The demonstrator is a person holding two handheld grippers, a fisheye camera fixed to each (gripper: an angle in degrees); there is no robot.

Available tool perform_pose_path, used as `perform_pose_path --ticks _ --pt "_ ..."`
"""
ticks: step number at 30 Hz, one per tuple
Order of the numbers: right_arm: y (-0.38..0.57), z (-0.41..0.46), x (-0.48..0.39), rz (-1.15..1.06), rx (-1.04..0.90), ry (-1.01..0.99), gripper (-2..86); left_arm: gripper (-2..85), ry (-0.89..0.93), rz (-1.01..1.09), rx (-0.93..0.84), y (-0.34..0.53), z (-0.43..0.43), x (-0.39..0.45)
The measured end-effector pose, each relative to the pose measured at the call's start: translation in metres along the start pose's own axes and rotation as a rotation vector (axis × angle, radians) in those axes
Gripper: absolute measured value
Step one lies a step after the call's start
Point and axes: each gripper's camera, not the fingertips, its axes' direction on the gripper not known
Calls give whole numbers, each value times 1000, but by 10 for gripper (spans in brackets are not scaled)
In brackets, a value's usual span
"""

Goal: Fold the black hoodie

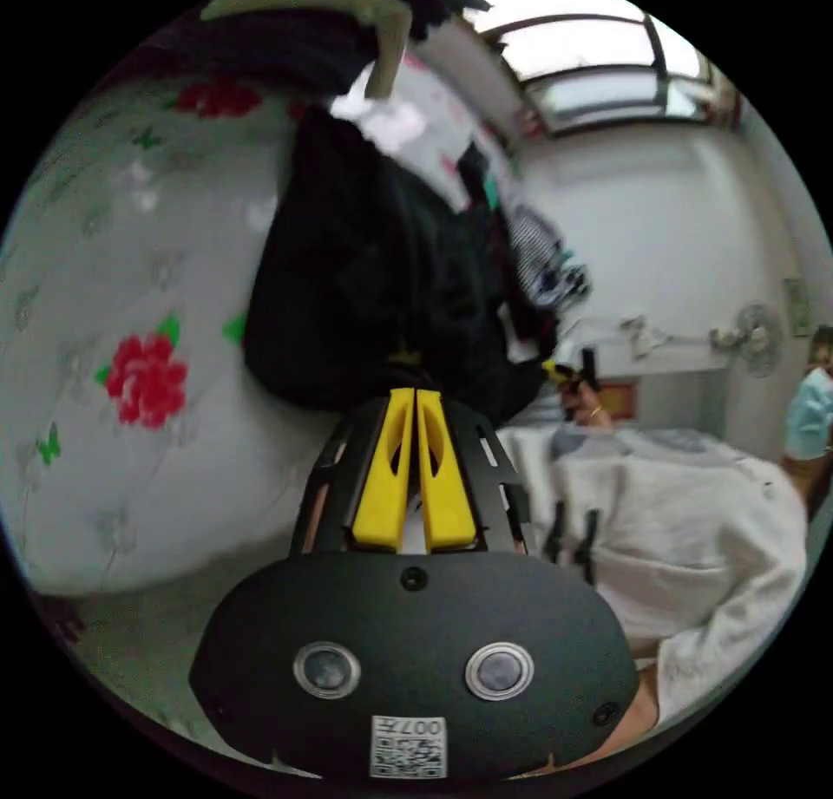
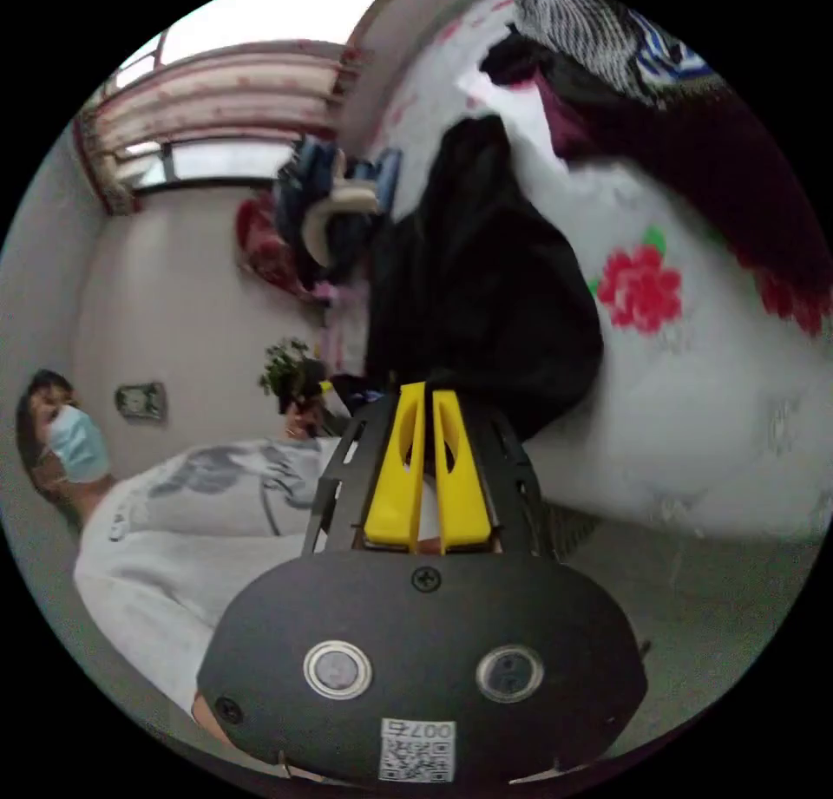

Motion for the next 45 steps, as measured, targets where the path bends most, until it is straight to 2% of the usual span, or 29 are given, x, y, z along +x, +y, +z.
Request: perform_pose_path --ticks 1,4,7,9,11,15,19,23,26,28,30,32,33,36,38,40,41,43,45 --pt "-20 -22 -7 -24 90 -84 -1 -9 93 -34 144 -22 -29 -13" --pt "-77 -59 -17 -36 308 -222 2 -8 221 -210 393 -73 -63 -56" --pt "-128 -63 -17 15 473 -167 16 -2 164 -364 527 -105 -56 -79" --pt "-144 -54 -14 70 492 -51 26 12 120 -428 564 -108 -47 -83" --pt "-151 -33 -16 68 421 87 40 34 79 -386 536 -109 -35 -78" --pt "-121 -10 -13 50 350 252 60 56 -170 -226 343 -93 -1 -50" --pt "-102 18 -37 -96 330 476 76 69 -340 -91 167 -100 51 -26" --pt "-174 66 -65 -269 163 604 93 71 -383 -58 136 -130 85 -22" --pt "-229 96 -67 -304 120 713 97 67 -433 -86 129 -152 108 -26" --pt "-257 116 -64 -332 84 762 95 44 -599 -170 64 -163 130 -37" --pt "-281 142 -55 -343 -8 794 87 5 -676 -185 9 -165 150 -47" --pt "-307 169 -33 -296 -172 844 66 -4 -687 -152 23 -161 162 -46" --pt "-311 169 -30 -303 -183 860 61 -6 -703 -130 18 -159 168 -43" --pt "-327 121 -33 -281 12 818 40 -9 -739 -72 14 -152 180 -35" --pt "-329 53 -13 -125 250 652 38 -9 -748 -63 16 -148 186 -33" --pt "-327 28 22 4 302 500 44 -8 -746 -100 19 -147 191 -32" --pt "-327 31 43 59 262 462 53 -8 -747 -109 17 -147 192 -32" --pt "-316 38 58 118 252 539 67 -3 -743 -141 24 -143 193 -27" --pt "-292 32 56 82 315 520 82 9 -743 -161 52 -135 185 -17"
